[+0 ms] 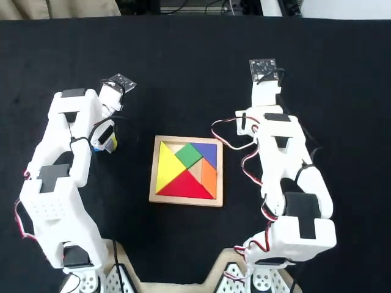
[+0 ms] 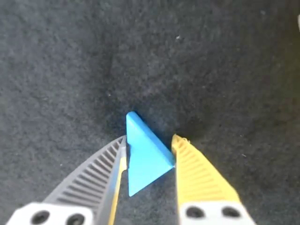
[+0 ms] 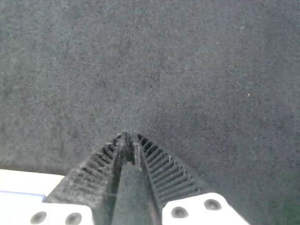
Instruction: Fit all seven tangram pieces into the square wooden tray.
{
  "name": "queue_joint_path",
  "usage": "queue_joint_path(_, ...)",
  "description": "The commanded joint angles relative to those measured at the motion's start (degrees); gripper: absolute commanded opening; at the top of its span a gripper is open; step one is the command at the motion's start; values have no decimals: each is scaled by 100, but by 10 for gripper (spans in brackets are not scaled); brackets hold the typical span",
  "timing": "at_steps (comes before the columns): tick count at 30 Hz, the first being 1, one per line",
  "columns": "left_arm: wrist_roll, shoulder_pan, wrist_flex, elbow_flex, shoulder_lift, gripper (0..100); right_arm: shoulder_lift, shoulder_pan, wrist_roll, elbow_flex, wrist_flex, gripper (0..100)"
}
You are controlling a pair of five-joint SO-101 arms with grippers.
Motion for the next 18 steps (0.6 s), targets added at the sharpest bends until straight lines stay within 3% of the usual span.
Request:
queue_joint_path(1,44,-84,-26,-268,18,91,-40,-26,44,-119,-105,11)
queue_joint_path(10,44,-57,1275,-1042,-123,91,-40,-26,44,-119,-105,11)
queue_joint_path(18,35,418,1626,-804,-1029,91,-40,-26,44,-119,-105,11)
